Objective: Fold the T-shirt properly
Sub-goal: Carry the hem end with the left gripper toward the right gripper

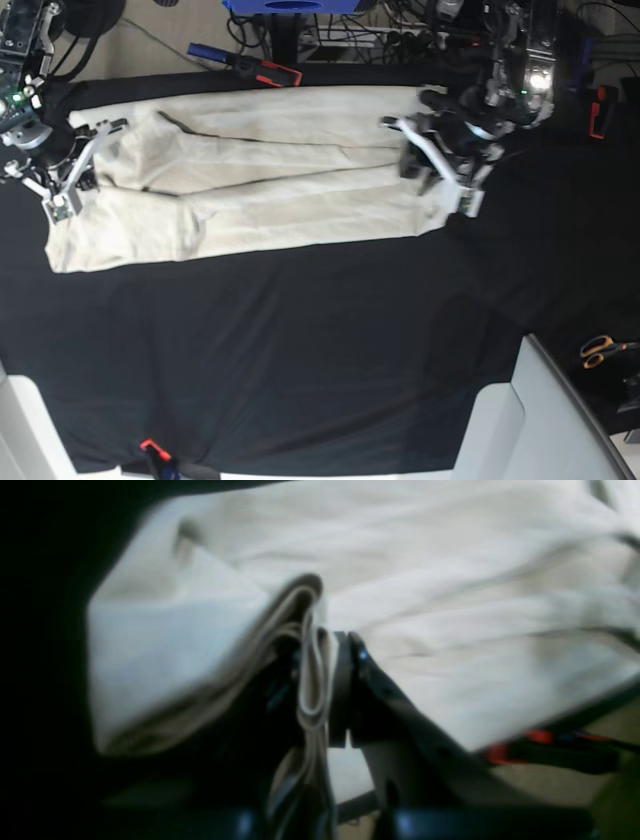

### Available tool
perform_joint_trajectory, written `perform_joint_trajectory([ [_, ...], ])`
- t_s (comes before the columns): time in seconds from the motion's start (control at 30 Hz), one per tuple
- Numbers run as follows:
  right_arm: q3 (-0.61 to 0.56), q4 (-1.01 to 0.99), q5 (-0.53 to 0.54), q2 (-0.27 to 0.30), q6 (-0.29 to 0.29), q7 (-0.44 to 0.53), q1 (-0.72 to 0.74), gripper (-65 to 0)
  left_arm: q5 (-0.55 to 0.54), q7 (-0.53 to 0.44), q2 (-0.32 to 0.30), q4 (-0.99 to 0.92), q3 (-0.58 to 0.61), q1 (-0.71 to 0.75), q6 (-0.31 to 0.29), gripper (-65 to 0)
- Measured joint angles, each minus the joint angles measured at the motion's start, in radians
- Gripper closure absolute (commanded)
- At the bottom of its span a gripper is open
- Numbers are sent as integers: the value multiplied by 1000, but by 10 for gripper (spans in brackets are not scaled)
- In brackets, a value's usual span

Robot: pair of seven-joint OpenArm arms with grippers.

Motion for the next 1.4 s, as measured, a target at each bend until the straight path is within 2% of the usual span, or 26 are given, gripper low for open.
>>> perform_joint_trajectory([
  [0.17,0,0,0,0,0,0,0,-11,3,-3,7,2,121,-62,63,0],
  [0.23,0,0,0,-2,0,0,2,-11,1,-3,6,2,156,-82,62,0],
  [0.47,0,0,0,-3,0,0,1,-11,0,-1,90,-60,177,-150,61,0],
  [0.67,0,0,0,-3,0,0,1,-11,-1,0,99,-126,268,-191,64,0],
  [1.17,3,0,0,-3,0,0,-1,-11,3,-2,127,-195,270,-241,63,0],
  [1.4,3,0,0,-3,0,0,-1,-11,0,0,127,-198,335,-256,65,0],
])
